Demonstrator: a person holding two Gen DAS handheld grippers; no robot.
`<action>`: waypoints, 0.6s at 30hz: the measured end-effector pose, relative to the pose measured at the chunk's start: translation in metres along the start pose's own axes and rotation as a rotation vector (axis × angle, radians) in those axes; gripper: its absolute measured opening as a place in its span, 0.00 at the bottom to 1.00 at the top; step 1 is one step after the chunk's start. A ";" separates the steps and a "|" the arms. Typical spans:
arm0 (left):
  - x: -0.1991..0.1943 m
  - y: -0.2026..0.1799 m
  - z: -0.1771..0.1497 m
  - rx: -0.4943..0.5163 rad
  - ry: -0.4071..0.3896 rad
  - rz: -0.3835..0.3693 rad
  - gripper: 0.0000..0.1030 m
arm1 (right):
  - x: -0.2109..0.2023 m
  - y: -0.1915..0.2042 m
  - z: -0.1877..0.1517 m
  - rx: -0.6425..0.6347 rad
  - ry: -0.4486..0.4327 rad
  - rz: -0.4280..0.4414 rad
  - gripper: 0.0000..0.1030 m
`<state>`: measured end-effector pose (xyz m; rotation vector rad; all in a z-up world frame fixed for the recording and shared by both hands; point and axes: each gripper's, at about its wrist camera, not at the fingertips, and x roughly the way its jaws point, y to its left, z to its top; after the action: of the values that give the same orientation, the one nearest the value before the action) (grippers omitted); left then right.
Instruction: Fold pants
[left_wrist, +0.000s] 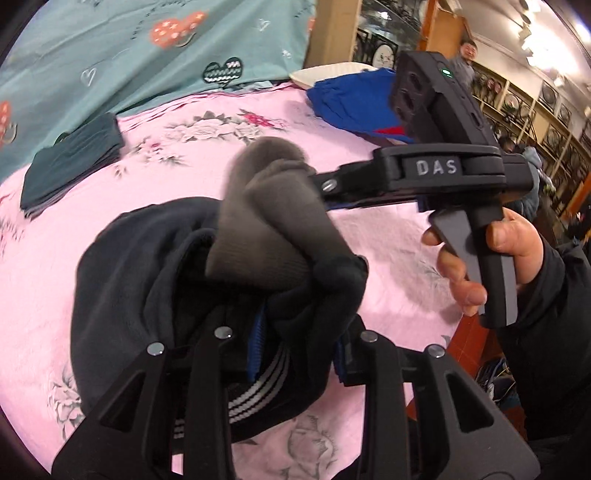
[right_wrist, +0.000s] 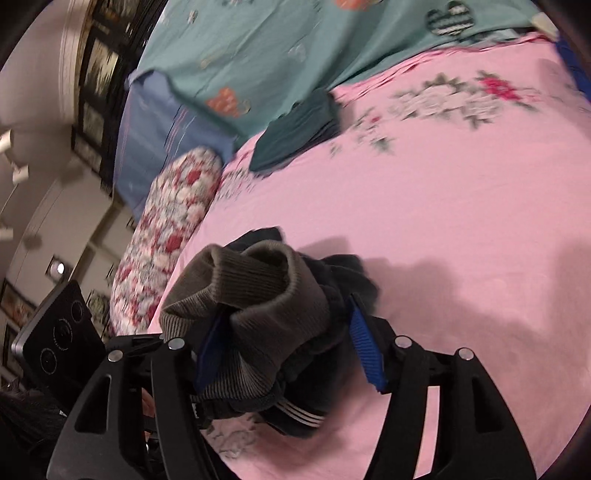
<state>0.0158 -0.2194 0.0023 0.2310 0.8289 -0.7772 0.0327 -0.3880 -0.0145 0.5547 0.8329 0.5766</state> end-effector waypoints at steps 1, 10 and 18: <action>0.000 0.001 0.000 0.002 -0.004 -0.006 0.31 | -0.012 0.000 -0.004 -0.003 -0.040 -0.038 0.61; -0.009 0.003 -0.004 -0.031 -0.043 -0.016 0.35 | -0.065 0.093 0.006 -0.167 -0.178 0.012 0.64; -0.064 0.015 -0.031 -0.049 -0.088 -0.072 0.65 | -0.010 0.053 -0.013 -0.038 0.010 -0.117 0.64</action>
<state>-0.0184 -0.1601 0.0272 0.1230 0.7752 -0.8275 0.0035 -0.3534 0.0178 0.4651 0.8565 0.4877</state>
